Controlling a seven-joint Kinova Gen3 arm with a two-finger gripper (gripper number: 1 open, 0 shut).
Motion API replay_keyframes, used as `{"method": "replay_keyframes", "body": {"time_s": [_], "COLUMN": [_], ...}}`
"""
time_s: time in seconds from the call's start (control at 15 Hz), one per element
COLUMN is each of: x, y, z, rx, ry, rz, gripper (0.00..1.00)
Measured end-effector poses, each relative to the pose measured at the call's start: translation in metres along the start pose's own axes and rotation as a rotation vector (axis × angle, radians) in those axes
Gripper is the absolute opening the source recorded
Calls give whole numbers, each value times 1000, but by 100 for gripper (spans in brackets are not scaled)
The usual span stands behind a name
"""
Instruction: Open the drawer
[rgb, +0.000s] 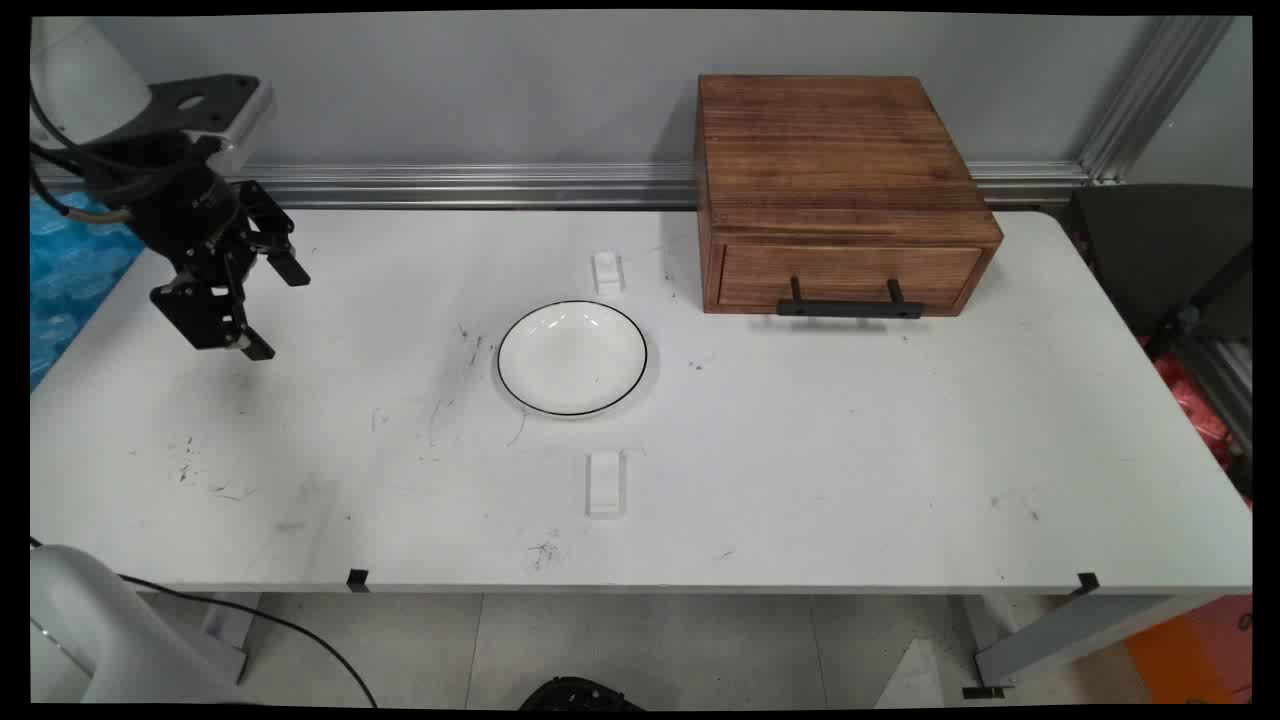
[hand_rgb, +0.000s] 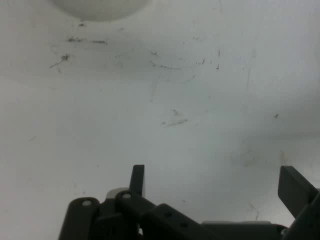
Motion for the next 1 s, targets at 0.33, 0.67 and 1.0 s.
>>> {"method": "replay_keyframes", "body": {"time_s": [0.33, 0.67, 1.0], "x": [31, 86, 179], "y": [-2, -6, -8], "z": [5, 11, 22], "rx": [-6, -8, 1], "ry": [94, 176, 274], "rz": [-56, -120, -136], "gripper": [100, 100, 100]}}
